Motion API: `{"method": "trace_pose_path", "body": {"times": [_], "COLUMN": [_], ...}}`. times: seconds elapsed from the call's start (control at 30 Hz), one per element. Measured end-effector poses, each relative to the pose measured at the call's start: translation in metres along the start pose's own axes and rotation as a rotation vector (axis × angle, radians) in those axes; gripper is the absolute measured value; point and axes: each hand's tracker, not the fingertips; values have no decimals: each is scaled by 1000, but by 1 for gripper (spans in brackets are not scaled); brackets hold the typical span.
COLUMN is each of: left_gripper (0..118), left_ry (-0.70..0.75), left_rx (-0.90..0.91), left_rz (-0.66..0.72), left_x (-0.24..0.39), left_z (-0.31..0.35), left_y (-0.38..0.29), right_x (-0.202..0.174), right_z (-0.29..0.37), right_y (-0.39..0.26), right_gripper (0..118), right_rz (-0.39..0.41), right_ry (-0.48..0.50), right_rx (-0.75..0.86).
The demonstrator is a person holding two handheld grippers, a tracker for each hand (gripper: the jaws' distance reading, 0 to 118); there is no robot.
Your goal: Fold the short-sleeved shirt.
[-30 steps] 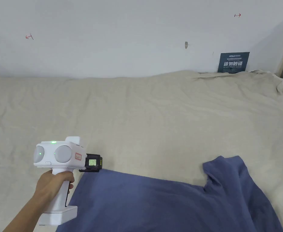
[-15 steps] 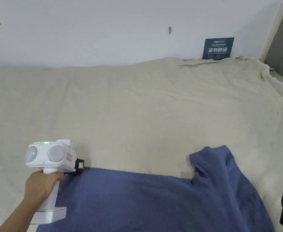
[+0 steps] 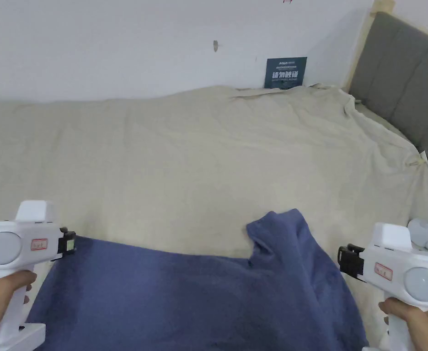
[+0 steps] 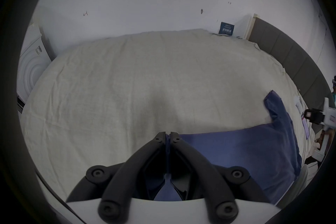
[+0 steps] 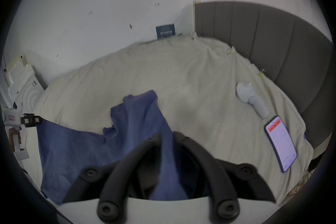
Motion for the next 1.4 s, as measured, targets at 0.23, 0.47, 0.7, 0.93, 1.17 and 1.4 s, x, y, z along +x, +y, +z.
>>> {"method": "trace_pose_path", "body": {"times": [0.23, 0.47, 0.7, 0.93, 1.17, 1.4], "left_gripper": [0, 0, 0, 0, 0, 0], "left_ry": [3, 5, 11, 23, 27, 61], "left_rx": [10, 7, 0, 22, 97, 244], "left_rz": [30, 32, 45, 69, 130, 174], "left_x": [-10, -13, -15, -22, -36, -59], "left_z": [16, 19, 22, 40, 82, 148], "left_y": [-4, -9, -16, -21, -17, 20], "right_x": [-11, -22, -46, -45, -38, -50], "right_z": [-48, -71, -42, 21, 94, 158], "right_y": [-3, -19, -27, -6, 36, 101], "right_gripper": [80, 70, 4, 3, 3, 3], "right_rz": [112, 189, 237, 200, 137, 143], "right_ry": [-43, -99, -103, -23, 136, 204], "right_rx": [-108, -195, -162, -35, 164, 360]}}
